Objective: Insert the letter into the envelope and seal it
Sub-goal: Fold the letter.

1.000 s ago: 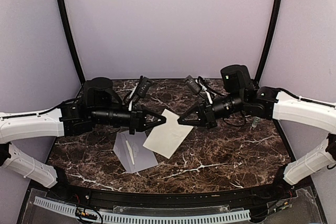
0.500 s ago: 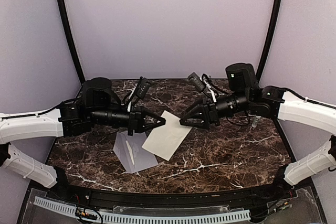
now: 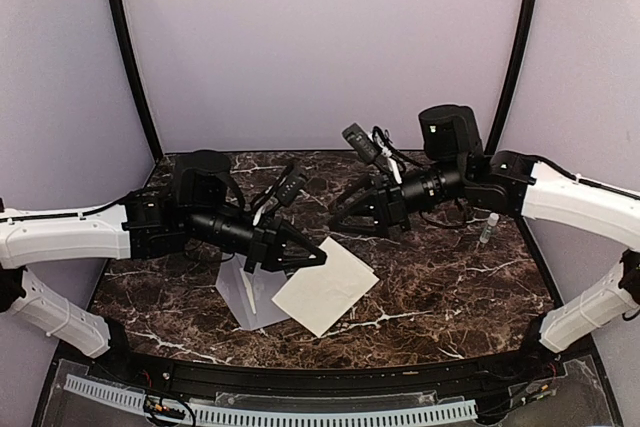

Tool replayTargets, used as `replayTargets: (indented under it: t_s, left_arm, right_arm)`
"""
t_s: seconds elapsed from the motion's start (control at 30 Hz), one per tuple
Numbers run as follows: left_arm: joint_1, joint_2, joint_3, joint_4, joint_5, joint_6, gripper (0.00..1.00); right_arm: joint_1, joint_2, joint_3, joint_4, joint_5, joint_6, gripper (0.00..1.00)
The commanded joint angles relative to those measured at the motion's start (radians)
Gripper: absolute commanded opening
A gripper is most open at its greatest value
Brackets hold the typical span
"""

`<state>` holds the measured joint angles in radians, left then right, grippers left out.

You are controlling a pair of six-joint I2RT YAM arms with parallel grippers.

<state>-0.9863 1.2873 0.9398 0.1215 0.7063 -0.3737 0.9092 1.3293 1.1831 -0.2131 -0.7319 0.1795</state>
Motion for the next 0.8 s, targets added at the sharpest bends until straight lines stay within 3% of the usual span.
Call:
replayTargets:
  t_s: [0.0, 0.13, 0.33, 0.57, 0.77]
  left_arm:
    - [-0.008, 0.002, 0.035, -0.013, 0.047, 0.018, 0.00]
    - [-0.008, 0.005, 0.034, -0.007, 0.049, 0.019, 0.00]
    - [-0.008, 0.005, 0.031, -0.003, 0.045, 0.022, 0.00]
    - [-0.008, 0.004, 0.030, 0.016, 0.050, 0.020, 0.00]
    - [-0.008, 0.009, 0.039, 0.008, 0.054, 0.022, 0.00]
  right_arm:
    - [0.040, 0.046, 0.044, -0.021, -0.088, -0.030, 0.56]
    - [0.056, 0.065, 0.037, -0.015, -0.139, -0.028, 0.48]
    - [0.063, 0.065, 0.027, -0.015, -0.152, -0.024, 0.26]
    - [0.063, 0.068, 0.027, -0.045, -0.131, -0.033, 0.20]
    - [0.063, 0.068, 0.027, -0.079, -0.107, -0.050, 0.04]
